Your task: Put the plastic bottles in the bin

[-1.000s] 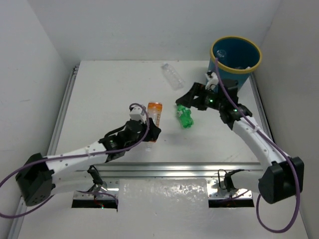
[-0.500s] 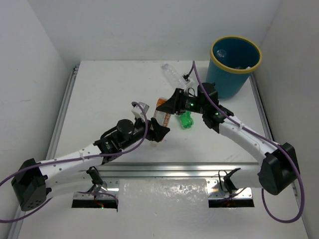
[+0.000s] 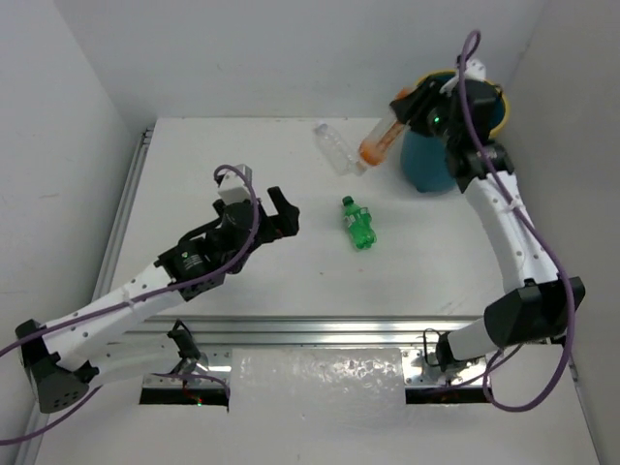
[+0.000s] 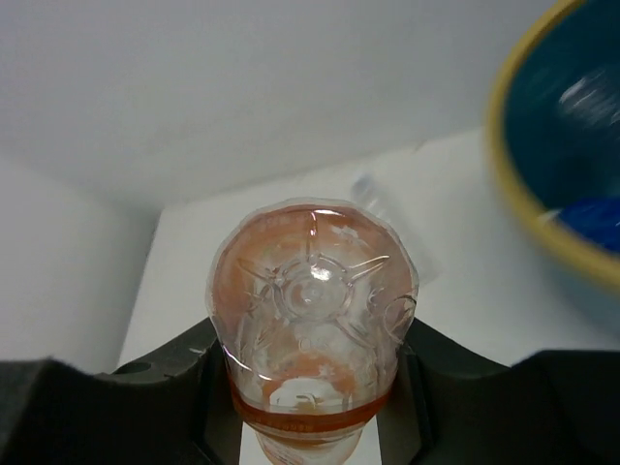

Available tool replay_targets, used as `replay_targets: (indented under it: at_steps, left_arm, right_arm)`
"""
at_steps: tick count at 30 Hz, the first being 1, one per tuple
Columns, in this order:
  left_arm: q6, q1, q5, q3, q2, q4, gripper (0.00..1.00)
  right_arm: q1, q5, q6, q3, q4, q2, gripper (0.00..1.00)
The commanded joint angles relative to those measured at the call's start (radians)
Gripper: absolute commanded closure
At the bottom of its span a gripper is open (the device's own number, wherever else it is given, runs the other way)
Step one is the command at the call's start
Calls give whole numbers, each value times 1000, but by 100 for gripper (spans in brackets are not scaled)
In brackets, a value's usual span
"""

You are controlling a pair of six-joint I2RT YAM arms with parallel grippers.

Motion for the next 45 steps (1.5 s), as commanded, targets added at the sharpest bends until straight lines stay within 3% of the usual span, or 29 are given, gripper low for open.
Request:
replay_targets:
  at_steps: [1,4,9,11,12,13,14,15,16,19,23,25,28,34,37,42,45]
  left_arm:
    - [-53,9,-152,18,-88,-192,0]
    - [-21,11,-155,2,-122,-181,0]
    - [-25,16,-114,-18,-54,-155,0]
    - [-27,17,-76,-15,8,-122,0]
    - [-25,19,-39,-8,33,-108,0]
    - [-24,19,-27,0,57,-100,0]
    - [-19,19,-11,8,108,-76,0]
    - [-15,20,2,24,136,-62,0]
    - [-10,20,30,41,165,-55,0]
    - [-15,20,79,145,304,-61,0]
    - [-61,16,110,325,536,-138,0]
    - [-85,6,118,415,645,-147,1]
    - [-104,-9,138,538,790,-167,2]
    - [-140,-32,86,941,1126,-333,3]
    - [-168,-38,69,1047,1234,-364,4]
    - [-210,-40,62,1129,1372,-407,8]
    - [-205,-40,69,1128,1417,-401,27]
  right_arm:
    - [-98,280,-145,256,-86,75,100]
    - [-166,363,-215,397,-66,156,100]
    - [-187,462,-417,609,-54,338,86]
    - [-187,507,-492,619,-5,371,85]
    - [-187,513,-516,605,21,384,80]
    - [-187,521,-529,599,52,386,69]
    - [-189,516,-540,597,51,389,44]
    - [-187,512,-534,599,44,391,5]
    - [-187,493,-524,604,14,389,1]
    - [-187,447,-470,634,-63,386,1]
    - [-123,623,-551,625,-69,343,1]
    - [-89,647,-513,634,-179,305,1]
    - [-51,612,-414,512,-299,160,1]
    - [-39,385,-238,0,-290,-195,1]
    - [-26,320,-220,-129,-279,-305,1]
    - [-25,285,-232,-206,-302,-389,1]
    - [-23,263,-235,-245,-302,-436,1]
